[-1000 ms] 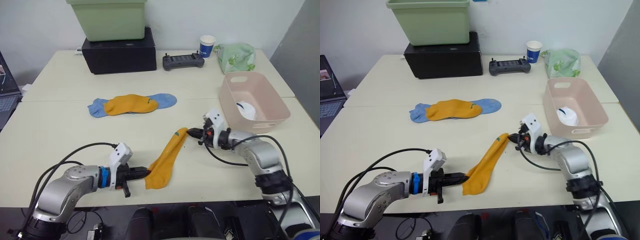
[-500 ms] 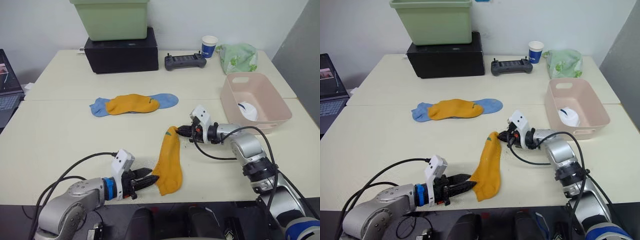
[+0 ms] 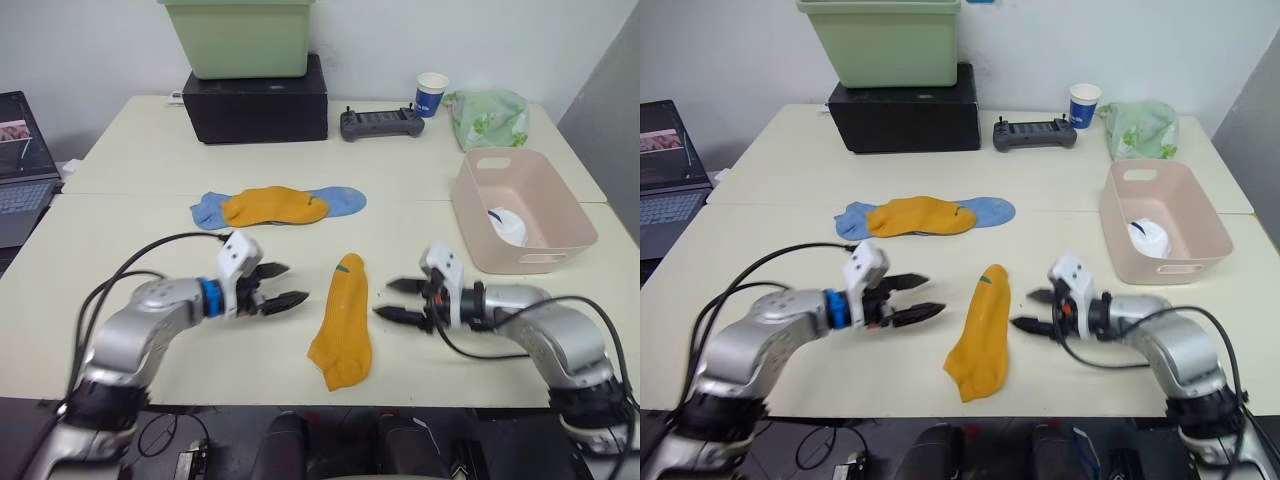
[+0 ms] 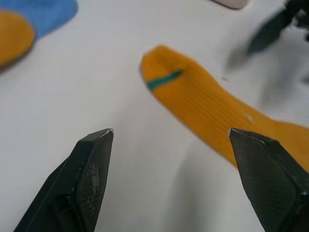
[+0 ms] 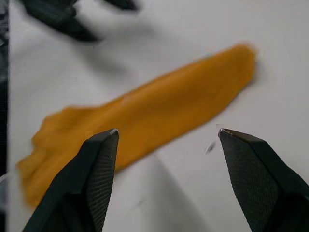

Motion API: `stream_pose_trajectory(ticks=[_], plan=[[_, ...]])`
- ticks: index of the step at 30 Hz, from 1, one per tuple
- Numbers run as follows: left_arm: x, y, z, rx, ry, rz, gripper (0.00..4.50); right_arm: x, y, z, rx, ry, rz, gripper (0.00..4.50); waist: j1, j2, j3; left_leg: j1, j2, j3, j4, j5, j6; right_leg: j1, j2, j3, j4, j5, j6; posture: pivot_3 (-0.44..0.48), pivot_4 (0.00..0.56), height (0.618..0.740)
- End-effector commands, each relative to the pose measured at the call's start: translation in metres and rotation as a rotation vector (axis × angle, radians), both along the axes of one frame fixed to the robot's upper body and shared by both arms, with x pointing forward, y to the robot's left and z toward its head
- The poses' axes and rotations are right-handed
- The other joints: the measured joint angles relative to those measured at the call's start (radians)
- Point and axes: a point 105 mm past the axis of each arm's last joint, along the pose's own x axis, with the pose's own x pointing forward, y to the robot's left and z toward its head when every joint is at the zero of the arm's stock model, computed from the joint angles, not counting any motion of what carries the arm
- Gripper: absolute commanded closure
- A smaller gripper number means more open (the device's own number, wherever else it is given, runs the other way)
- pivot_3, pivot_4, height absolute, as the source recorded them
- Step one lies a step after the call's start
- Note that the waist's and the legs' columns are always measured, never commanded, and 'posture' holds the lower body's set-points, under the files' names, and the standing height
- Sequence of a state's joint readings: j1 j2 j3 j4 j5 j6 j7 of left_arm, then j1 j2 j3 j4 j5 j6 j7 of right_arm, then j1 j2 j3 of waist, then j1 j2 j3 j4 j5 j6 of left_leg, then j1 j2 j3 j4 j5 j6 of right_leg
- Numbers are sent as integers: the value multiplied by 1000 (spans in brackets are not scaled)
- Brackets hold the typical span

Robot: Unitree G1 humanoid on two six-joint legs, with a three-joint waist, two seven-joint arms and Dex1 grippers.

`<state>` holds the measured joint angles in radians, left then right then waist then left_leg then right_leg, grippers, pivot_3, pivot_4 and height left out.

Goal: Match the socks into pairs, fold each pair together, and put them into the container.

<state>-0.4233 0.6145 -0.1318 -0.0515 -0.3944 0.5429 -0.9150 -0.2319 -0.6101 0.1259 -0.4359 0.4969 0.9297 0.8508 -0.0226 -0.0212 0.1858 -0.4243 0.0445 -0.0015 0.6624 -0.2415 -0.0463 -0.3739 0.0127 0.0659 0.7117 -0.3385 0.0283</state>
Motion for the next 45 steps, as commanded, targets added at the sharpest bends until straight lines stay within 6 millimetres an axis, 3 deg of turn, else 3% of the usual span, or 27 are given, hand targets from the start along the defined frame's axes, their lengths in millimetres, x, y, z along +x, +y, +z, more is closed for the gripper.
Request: stream_pose_trajectory(ticks=[1, 7, 11, 14, 18, 21, 23, 28, 36, 42, 45], plan=[[13, -20, 0, 31, -58, -61, 543, -15, 8, 5, 25, 31, 56, 958, -13, 0, 0, 1, 0, 1, 0, 0, 0, 0, 0, 0, 0, 0, 0, 0, 150, 740], [35, -46, -16, 118, -104, -111, 543, -23, 23, -11, 79, 171, 63, 958, -18, 0, 0, 1, 0, 0, -1, 0, 0, -1, 7, 1, 1, 0, 0, 0, 150, 740], [35, -47, -26, 168, -101, -146, 1383, -28, 28, -15, 106, 244, 71, 929, -18, 0, 0, 1, 0, -1, -1, 0, 0, -1, 7, 1, 1, 0, 0, 0, 150, 740], [35, -46, -28, 178, -102, -155, 2352, -34, 32, -18, 107, 296, 89, 1523, -16, 0, 0, 1, 0, -2, 0, 0, 0, 0, 6, 1, 1, 0, 0, 0, 150, 740], [33, -48, -25, 159, -102, -160, 3679, -36, 34, -26, 77, 314, 104, 2890, -15, 0, 0, 1, 0, -1, 0, 0, 0, 0, 5, 1, 1, 0, 0, 0, 150, 740], [31, -44, -25, 155, -98, -145, 4500, -27, 34, -23, 98, 290, 75, 3991, -16, -1, 0, 1, 0, -1, 0, 0, 0, 0, 5, 1, 1, 0, 0, 0, 150, 740], [29, -40, -26, 151, -92, -131, 4500, -21, 32, -21, 104, 267, 58, 4467, -18, -1, 0, 2, 0, -1, 0, 0, 0, 0, 5, 1, 2, 0, 0, 0, 150, 740], [26, -29, -24, 89, -53, -19, 4500, -12, 22, -14, 115, 236, 42, 4467, -18, -1, 0, 2, 1, -2, 0, 0, 0, 0, 5, 1, 2, 0, 0, 0, 150, 740], [1, 3, -18, -56, -31, 376, 4500, 26, -7, -6, 35, 113, -35, 4467, -20, -1, 0, 2, 3, -3, -1, 0, 0, 0, 3, 1, 2, 0, 0, 0, 150, 740], [-25, 9, -26, -148, -18, 666, 4500, 50, -17, 0, -10, 59, -67, 4467, -10, -1, 0, 1, 2, -2, 0, 0, 0, 0, 0, 2, 1, 0, 0, 0, 150, 740], [-32, 5, -31, -161, 6, 708, 4500, 59, -19, 4, -2, 38, -84, 4467, -6, -1, 0, 2, 2, -2, 0, 0, 0, 1, 0, 1, 1, 0, 0, 0, 150, 740]])
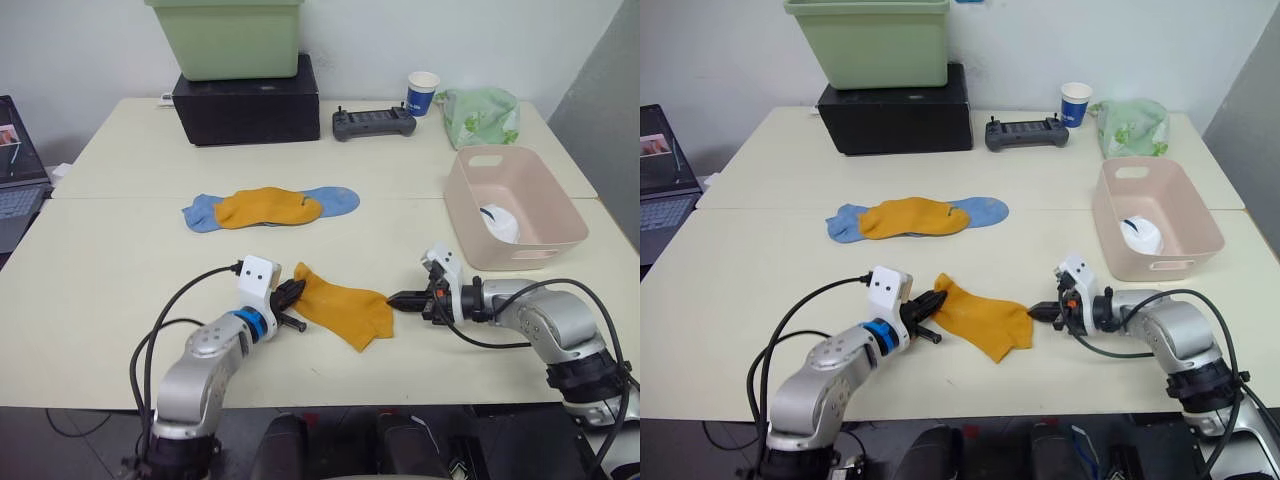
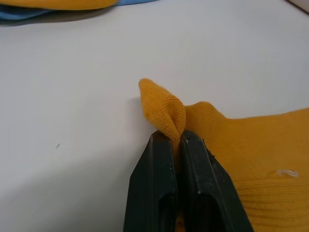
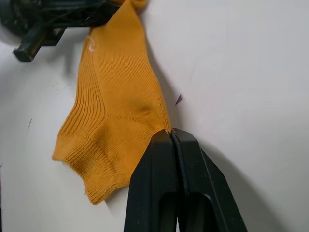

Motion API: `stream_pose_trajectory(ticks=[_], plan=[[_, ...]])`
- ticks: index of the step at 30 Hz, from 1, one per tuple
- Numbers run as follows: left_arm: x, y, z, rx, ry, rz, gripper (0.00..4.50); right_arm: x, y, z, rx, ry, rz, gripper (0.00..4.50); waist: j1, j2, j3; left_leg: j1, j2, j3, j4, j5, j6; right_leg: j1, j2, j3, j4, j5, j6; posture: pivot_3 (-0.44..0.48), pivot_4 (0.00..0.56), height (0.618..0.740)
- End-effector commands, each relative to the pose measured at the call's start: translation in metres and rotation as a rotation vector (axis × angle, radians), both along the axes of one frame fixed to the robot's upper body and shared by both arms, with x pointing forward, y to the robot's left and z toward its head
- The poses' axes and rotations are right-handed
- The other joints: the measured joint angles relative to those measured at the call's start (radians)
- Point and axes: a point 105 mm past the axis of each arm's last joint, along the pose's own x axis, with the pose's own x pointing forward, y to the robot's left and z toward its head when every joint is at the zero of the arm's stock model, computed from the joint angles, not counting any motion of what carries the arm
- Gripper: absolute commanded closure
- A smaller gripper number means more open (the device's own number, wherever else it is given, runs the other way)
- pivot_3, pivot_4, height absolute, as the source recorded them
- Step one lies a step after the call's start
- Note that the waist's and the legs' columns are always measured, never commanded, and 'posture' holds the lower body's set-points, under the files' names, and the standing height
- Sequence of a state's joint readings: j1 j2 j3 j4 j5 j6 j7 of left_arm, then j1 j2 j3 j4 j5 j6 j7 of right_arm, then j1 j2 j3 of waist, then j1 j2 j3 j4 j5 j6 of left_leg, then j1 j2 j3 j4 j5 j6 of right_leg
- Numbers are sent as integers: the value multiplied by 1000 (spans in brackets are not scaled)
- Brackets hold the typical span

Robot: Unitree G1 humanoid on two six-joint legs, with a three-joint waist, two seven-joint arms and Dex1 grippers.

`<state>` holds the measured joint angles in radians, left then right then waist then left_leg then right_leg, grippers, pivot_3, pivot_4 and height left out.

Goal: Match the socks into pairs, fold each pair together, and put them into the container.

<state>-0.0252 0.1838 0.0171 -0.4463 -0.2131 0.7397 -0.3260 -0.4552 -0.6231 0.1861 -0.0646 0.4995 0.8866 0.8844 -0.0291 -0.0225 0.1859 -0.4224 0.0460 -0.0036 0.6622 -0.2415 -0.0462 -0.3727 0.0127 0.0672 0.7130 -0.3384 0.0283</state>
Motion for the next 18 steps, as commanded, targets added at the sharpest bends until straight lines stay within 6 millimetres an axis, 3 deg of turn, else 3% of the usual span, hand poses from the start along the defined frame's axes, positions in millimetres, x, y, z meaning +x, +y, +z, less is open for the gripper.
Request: stream_pose_trajectory(ticks=[1, 2, 5, 8, 10, 15, 18], plan=[[-3, -1, 10, -9, -38, 43, 4500, 9, 0, 11, 20, -44, 0, 4467, 0, 0, 0, 0, 0, 0, 0, 0, 0, 0, 0, 0, 0, 0, 0, 0, 150, 740], [-4, -2, 10, -14, -38, 40, 4500, 10, 1, 12, 26, -41, 2, 4467, 0, 0, 0, 0, 0, 1, 0, 0, 0, 0, 0, 0, 0, 0, 0, 0, 150, 740], [-1, 2, 12, -39, -36, 27, 3690, 9, 1, 12, 1, -75, 21, 4500, 0, 0, 0, 0, 0, 0, 0, 0, 0, 0, 0, 0, 0, 0, 0, 0, 150, 740], [-3, 3, 15, -61, -30, -20, 2797, 12, -2, 19, 36, -86, -23, 3861, -1, 0, 0, 0, 0, 0, 0, 0, 0, 0, 0, 0, 0, 0, 0, 0, 150, 740], [-4, 12, 19, -55, -33, -50, 2180, 10, -5, 25, 42, -118, -30, 3188, -1, 0, 0, 0, 0, 1, 0, 0, 0, 0, 0, 0, 0, 0, 0, 0, 150, 740], [-7, 49, 37, 64, -86, -197, 611, -19, -2, 41, 17, -244, 111, 1460, -2, 0, 0, 0, 1, 0, -1, 0, 0, -1, 1, -1, 0, 0, 0, 0, 150, 740], [-15, 59, 43, 182, -141, -362, 611, -39, 6, 40, -28, -323, 217, 1460, -2, 0, 0, 0, 1, 0, -2, 0, 0, -1, 1, -1, -1, 0, 0, 0, 150, 740]])
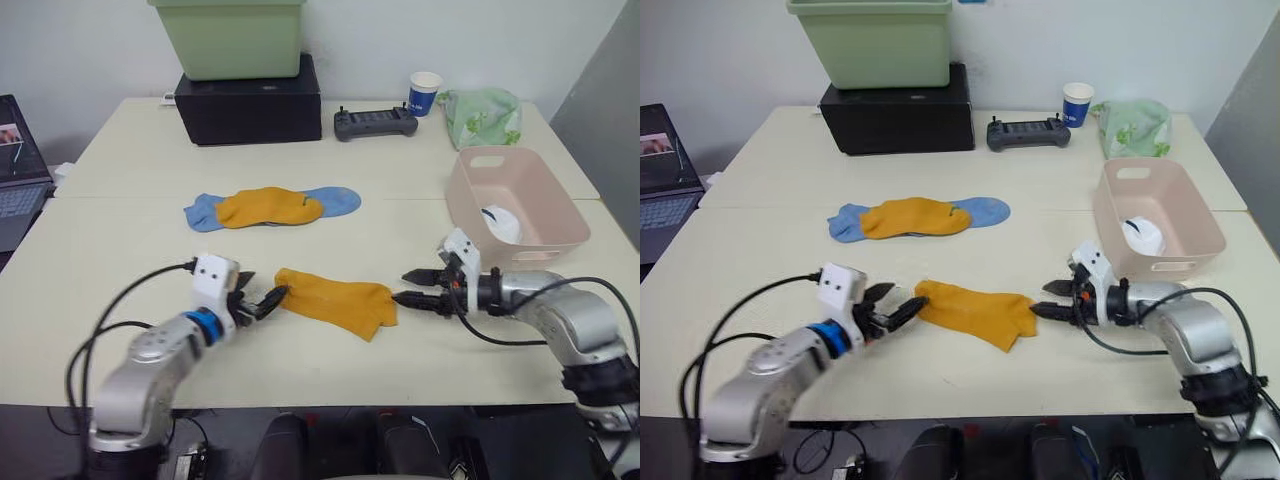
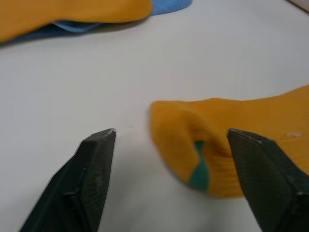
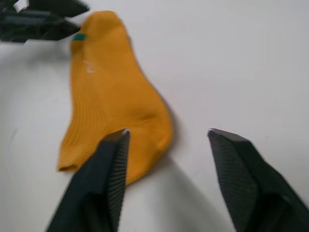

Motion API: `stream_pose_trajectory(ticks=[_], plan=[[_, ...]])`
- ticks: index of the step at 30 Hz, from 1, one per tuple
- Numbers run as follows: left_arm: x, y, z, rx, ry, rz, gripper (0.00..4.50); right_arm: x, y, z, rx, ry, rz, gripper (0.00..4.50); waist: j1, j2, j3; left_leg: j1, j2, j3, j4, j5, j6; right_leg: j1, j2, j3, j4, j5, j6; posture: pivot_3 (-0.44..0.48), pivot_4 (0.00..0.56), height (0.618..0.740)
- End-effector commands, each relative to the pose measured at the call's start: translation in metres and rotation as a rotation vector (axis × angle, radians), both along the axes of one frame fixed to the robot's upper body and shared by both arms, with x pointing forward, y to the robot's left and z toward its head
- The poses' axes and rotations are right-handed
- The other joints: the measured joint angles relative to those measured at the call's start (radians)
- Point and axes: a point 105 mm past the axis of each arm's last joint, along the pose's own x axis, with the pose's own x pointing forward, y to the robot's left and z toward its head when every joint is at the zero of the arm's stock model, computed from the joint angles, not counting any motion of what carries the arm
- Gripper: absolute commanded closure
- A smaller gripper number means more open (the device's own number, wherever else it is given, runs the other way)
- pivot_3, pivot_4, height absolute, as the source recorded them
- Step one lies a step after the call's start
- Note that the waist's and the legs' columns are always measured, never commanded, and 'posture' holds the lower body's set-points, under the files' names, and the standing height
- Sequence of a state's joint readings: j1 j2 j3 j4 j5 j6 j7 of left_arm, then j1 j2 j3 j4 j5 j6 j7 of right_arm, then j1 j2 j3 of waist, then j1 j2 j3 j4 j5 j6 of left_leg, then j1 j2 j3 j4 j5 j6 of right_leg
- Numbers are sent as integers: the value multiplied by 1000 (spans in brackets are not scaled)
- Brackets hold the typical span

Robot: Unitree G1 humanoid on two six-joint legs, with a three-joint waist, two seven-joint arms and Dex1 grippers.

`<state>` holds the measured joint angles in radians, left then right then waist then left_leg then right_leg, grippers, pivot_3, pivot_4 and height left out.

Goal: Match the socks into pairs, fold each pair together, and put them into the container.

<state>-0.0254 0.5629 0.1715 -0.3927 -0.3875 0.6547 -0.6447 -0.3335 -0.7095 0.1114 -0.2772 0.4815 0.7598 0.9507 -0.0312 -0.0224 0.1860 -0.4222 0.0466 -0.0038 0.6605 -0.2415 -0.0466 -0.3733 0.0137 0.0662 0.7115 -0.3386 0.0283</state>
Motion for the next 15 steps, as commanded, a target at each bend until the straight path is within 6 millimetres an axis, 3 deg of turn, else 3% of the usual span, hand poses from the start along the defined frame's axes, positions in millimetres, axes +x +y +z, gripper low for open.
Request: stream_pose_trajectory(ticks=[1, 5, 13, 15], plan=[[-8, 3, 14, 106, -123, -211, 611, -23, 17, 12, -35, -148, 160, 1460, 0, 0, 0, 0, 0, 1, 0, 0, 0, 0, 0, 0, 0, 0, 0, 0, 150, 740], [-14, 2, 2, 329, -223, -452, 611, -41, 25, -2, -152, -300, 336, 1460, 0, 0, 0, 1, 0, 3, 0, 0, 0, 0, -1, 0, -1, 0, 0, 0, 150, 740], [6, -14, -21, 512, -331, -599, 611, -32, 45, -23, -219, -464, 419, 1460, 1, 0, 0, 1, 0, 4, 0, 0, 0, 0, -1, 0, 0, 0, 0, 0, 150, 740], [9, -17, -24, 511, -331, -602, 998, -27, 49, -29, -235, -474, 424, 1411, 0, 0, 0, 1, 0, 4, 0, 0, 0, 0, 0, 0, 0, 0, 0, 0, 150, 740]])
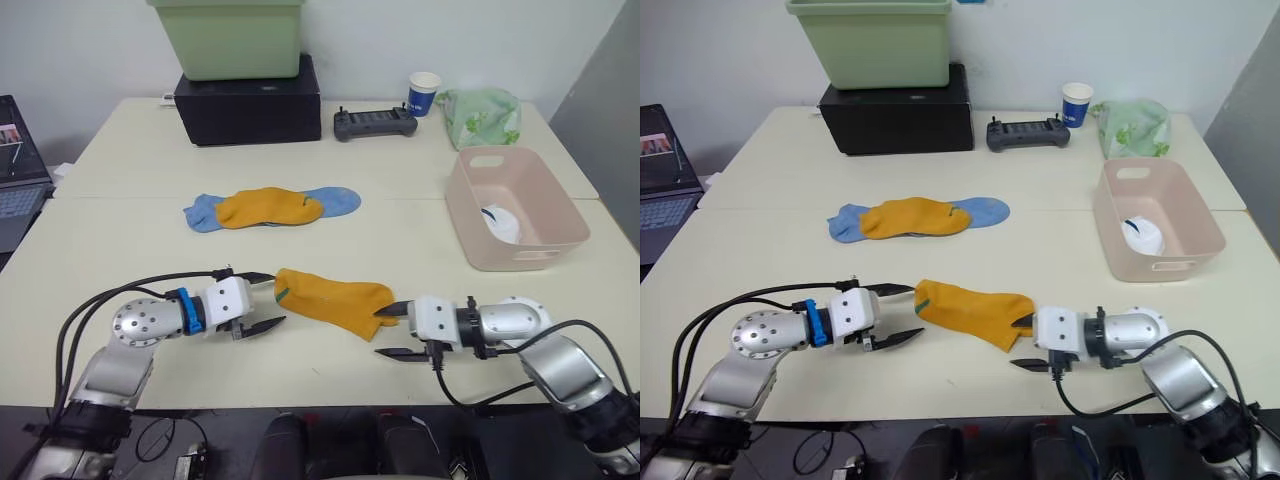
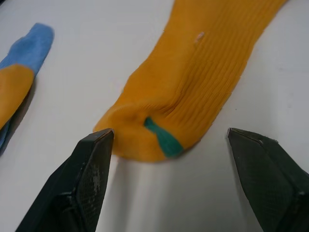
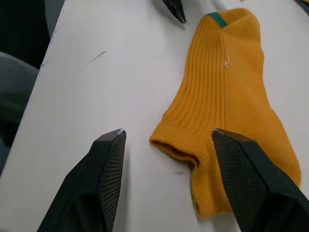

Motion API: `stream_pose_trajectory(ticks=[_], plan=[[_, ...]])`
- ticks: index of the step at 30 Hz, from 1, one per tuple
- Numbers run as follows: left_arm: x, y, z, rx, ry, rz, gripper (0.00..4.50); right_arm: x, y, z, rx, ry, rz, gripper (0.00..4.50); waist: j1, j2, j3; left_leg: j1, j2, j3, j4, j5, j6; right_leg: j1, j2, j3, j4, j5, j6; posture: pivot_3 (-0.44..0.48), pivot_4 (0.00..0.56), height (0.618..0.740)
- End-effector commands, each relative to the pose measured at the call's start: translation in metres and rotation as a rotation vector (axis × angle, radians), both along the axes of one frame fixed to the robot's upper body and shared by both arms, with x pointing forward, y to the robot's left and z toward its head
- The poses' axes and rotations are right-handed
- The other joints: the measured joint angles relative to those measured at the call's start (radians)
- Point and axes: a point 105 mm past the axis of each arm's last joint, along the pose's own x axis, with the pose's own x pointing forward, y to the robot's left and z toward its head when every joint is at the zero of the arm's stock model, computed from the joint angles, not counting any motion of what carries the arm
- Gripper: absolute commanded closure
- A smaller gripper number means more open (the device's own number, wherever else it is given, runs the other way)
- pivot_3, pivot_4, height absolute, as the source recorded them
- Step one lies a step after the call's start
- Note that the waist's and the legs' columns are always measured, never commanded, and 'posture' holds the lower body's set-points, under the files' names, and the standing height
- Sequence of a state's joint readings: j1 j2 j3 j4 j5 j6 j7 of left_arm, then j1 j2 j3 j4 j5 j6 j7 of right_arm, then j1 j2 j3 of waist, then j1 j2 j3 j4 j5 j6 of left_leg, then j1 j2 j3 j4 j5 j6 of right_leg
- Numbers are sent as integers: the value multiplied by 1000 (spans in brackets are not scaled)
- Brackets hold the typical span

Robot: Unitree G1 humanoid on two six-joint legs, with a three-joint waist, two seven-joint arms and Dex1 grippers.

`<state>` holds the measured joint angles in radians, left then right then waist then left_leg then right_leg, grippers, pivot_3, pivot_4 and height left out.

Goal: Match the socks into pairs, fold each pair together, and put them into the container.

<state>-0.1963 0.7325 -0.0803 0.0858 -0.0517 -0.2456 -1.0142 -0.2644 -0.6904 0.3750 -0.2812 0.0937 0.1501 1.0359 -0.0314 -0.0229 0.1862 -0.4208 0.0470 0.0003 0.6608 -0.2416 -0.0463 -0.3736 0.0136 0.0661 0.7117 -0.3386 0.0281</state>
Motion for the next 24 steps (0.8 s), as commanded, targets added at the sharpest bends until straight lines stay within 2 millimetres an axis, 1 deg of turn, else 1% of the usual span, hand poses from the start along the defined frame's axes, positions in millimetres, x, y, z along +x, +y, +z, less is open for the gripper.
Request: stream_pose_trajectory(ticks=[1, 4, 5, 6, 7, 8, 9, 11, 13, 15, 19, 22, 24], plan=[[2, -5, -7, 22, -7, -22, 1198, 7, 6, -1, -25, -73, 26, 1411, 0, 0, 0, 0, 0, 0, 0, 0, 0, 0, 0, 0, 0, 0, 0, 0, 150, 740], [3, -4, -11, 36, 12, -21, 2214, 13, 9, -8, -62, -115, 42, 1411, 0, 0, 0, 0, 0, 0, 0, 0, 0, 0, 0, 0, 1, 0, 0, 0, 150, 740], [4, -4, -11, 37, 16, -20, 2487, 15, 10, -10, -71, -130, 43, 1411, 0, 0, 0, 1, 0, 0, 0, 0, 0, 1, 0, 0, 1, 0, 0, 0, 150, 740], [4, -3, -11, 38, 17, -19, 2878, 16, 9, -12, -84, -144, 55, 1603, 0, 0, 0, 1, 0, 0, 0, 0, 0, 1, 0, 0, 2, 0, 0, 0, 150, 740], [5, -2, -12, 41, 19, -17, 3113, 16, 9, -12, -85, -154, 65, 1810, 0, 0, 0, 2, 0, 0, 0, 0, 0, 2, 0, 0, 2, 0, 0, 0, 150, 740], [5, -2, -12, 43, 24, -16, 3526, 17, 10, -11, -79, -156, 69, 2030, 0, 0, 0, 3, 0, -1, 0, 0, 0, 2, 0, 0, 2, 0, 0, 0, 150, 740], [6, -2, -12, 43, 26, -15, 3800, 16, 10, -11, -75, -161, 82, 2307, 0, 0, 0, 3, 0, -1, 0, 0, 0, 2, 0, 0, 2, 0, 0, 0, 150, 740], [6, -2, -12, 42, 30, -18, 4492, 12, 10, -10, -69, -165, 112, 3072, 0, 0, 0, 3, 0, 0, 0, 0, 0, 2, 0, 0, 3, 0, 0, 0, 150, 740], [6, -2, -12, 38, 34, -20, 4500, 10, 10, -11, -66, -164, 129, 3847, 0, 0, 0, 3, 0, 0, 0, 0, 0, 2, 0, 0, 3, 0, 0, 0, 150, 740], [5, -3, -11, 29, 35, -22, 4500, 11, 10, -10, -57, -166, 123, 4459, 0, 0, 0, 3, 0, 0, 0, 0, 0, 2, 0, -1, 3, 0, 0, 0, 150, 740], [0, -9, -6, -14, 55, -38, 4500, 17, 8, -3, -12, -160, 80, 4459, 0, 0, 0, 3, 0, 0, 0, 0, 0, 2, 0, 0, 3, 0, 0, 0, 150, 740], [-12, -18, 0, -51, 85, -85, 4500, 11, 4, 5, 27, -123, 83, 4459, 0, 0, 0, 3, 0, 0, 0, 0, 0, 2, 0, 0, 2, 0, 0, 0, 150, 740], [-22, -21, 2, -35, 102, -127, 4500, 4, 2, 10, 53, -93, 93, 4459, 0, 0, 0, 2, 1, 0, 0, 0, 0, 2, -1, 0, 2, 0, 0, 0, 150, 740]])
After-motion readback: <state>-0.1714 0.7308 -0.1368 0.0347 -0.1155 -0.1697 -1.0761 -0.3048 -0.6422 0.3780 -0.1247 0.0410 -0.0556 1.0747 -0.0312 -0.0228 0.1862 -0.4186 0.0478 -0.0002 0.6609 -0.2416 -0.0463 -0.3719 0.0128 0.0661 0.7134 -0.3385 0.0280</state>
